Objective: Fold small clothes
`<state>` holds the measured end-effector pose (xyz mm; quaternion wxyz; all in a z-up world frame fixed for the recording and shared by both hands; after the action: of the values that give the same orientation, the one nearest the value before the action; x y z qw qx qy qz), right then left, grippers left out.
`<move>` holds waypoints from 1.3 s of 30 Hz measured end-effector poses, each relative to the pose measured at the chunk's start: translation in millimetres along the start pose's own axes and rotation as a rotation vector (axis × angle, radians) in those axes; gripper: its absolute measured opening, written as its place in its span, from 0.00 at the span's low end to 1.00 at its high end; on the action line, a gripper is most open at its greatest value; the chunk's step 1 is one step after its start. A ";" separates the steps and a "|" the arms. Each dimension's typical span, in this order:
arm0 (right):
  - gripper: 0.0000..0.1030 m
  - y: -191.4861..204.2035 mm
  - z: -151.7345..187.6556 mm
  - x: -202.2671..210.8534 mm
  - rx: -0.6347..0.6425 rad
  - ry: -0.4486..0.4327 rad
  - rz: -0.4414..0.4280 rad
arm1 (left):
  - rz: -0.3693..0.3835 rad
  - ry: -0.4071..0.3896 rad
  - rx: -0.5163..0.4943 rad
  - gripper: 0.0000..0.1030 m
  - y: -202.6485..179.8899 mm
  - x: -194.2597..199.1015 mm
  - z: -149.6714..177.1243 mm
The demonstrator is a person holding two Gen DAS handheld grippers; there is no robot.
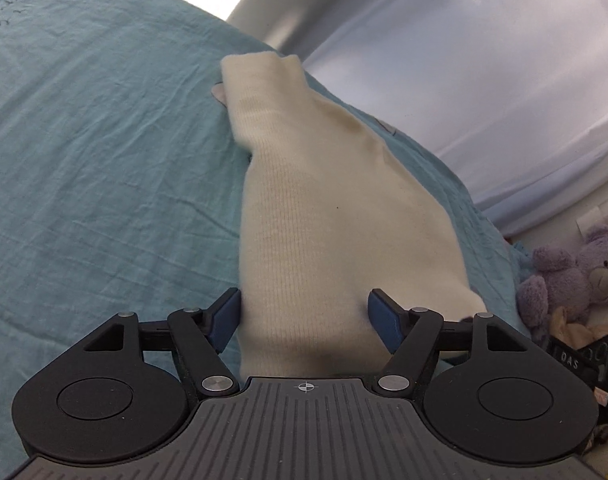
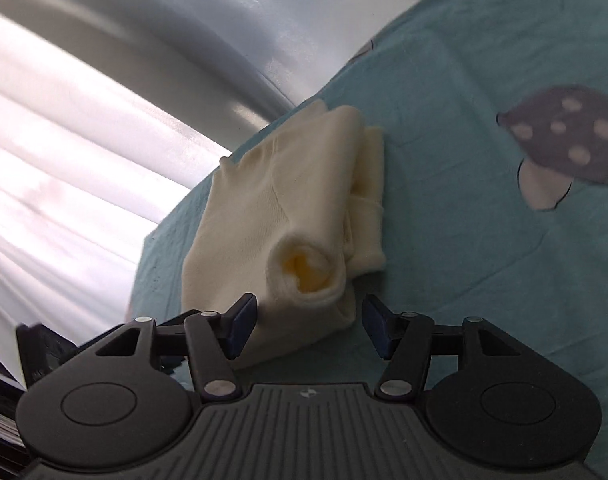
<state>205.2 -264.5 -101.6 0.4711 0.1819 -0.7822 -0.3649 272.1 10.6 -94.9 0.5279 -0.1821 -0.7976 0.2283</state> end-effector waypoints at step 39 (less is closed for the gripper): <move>0.28 87.2 13.4 -54.5 0.747 -0.152 0.466 | -0.491 -0.085 -0.227 0.79 -23.7 -1.1 -18.6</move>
<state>225.3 -166.7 -73.6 0.3838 0.1312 -0.9129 0.0459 288.6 -6.5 -76.2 0.5097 -0.0314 -0.8597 0.0101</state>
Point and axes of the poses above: each gripper's, at about its wrist camera, not at the fingertips, and x roughly against the way its jaws point, y to its left, z to its underside, the point moved 7 cm from there along -x, roughly the way its jaws point, and after that the axes turned 7 degrees about y, right-handed, at the moved point
